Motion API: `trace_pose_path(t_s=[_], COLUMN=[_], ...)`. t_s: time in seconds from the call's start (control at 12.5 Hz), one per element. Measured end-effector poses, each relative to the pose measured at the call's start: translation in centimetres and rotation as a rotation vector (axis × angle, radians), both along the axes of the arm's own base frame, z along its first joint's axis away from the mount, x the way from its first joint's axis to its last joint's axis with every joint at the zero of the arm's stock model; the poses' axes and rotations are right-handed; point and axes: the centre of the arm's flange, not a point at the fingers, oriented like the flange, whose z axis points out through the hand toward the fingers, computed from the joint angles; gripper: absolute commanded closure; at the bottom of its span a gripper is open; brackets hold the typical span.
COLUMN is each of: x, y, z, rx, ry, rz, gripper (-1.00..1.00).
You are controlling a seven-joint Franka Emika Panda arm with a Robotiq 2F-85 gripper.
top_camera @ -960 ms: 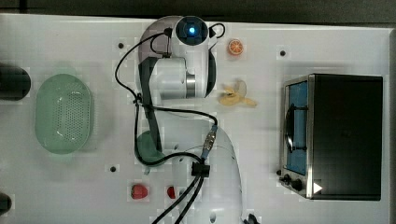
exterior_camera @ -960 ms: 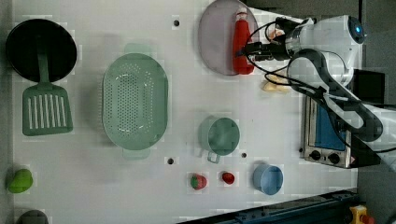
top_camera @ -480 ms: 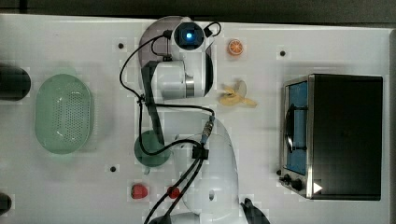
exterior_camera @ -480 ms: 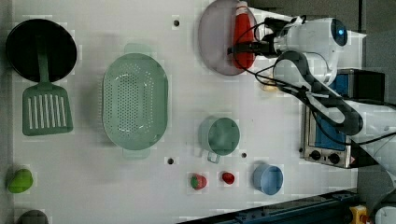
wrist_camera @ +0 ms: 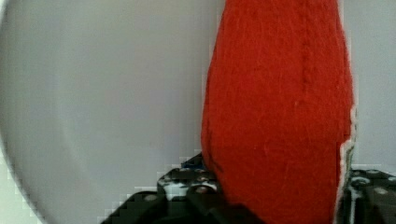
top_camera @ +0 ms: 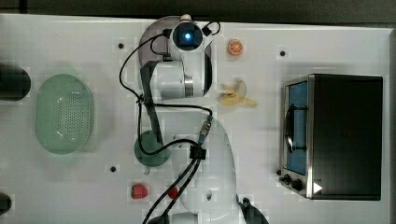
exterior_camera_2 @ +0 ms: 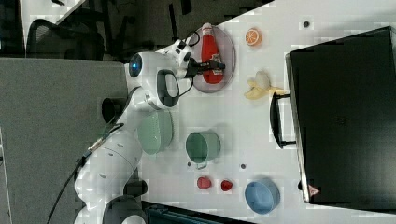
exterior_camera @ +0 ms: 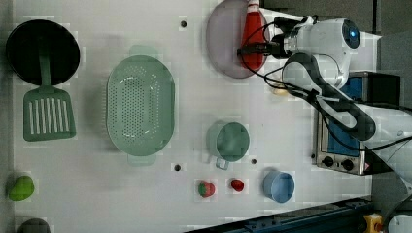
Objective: Pick ketchup from plate and place it on table.
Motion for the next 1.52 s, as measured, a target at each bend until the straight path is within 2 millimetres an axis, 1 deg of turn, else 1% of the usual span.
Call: trace_pose_path(t_s=[0.24, 0.32, 0.4, 0.48, 0.56, 0.64, 0.72, 0.88, 0.96, 1.04, 1.12, 1.2, 1.28, 1.36, 1.44, 1.52], x=[0.1, 0.0, -0.3, -0.5, -0.7, -0.7, -0.8, -1.8, -2.9, -4.4, -6.0, -7.6, -9.3, -11.0, -12.7, -14.4], y=[0.5, 0.5, 0.5, 0.2, -0.2, -0.7, -1.1, -2.6, -3.5, -4.4, -5.2, -5.8, -6.5, -7.1, -7.6, -8.0], z=[0.7, 1.6, 2.9, 5.1, 7.9, 11.5, 15.6, 24.1, 28.1, 31.4, 34.1, 36.0, 36.8, 36.6, 35.7, 34.0], rx=[0.005, -0.001, -0.008, -0.017, -0.026, -0.025, -0.013, -0.02, -0.027, -0.035, -0.031, -0.03, -0.038, -0.041, -0.044, -0.05], ry=[-0.006, 0.001, 0.03, 0.057, 0.075, 0.064, 0.045, -0.008, -0.034, -0.066, -0.097, -0.118, -0.118, -0.105, -0.082, -0.042], rz=[0.0, 0.004, 0.002, -0.009, -0.023, -0.042, -0.064, -0.088, -0.102, -0.119, -0.139, -0.156, -0.168, -0.183, -0.195, -0.204], gripper=[-0.18, -0.18, -0.18, -0.18, -0.18, -0.18, -0.18, -0.18, -0.18, -0.18, -0.18, -0.18, -0.18, -0.18, -0.18, -0.18])
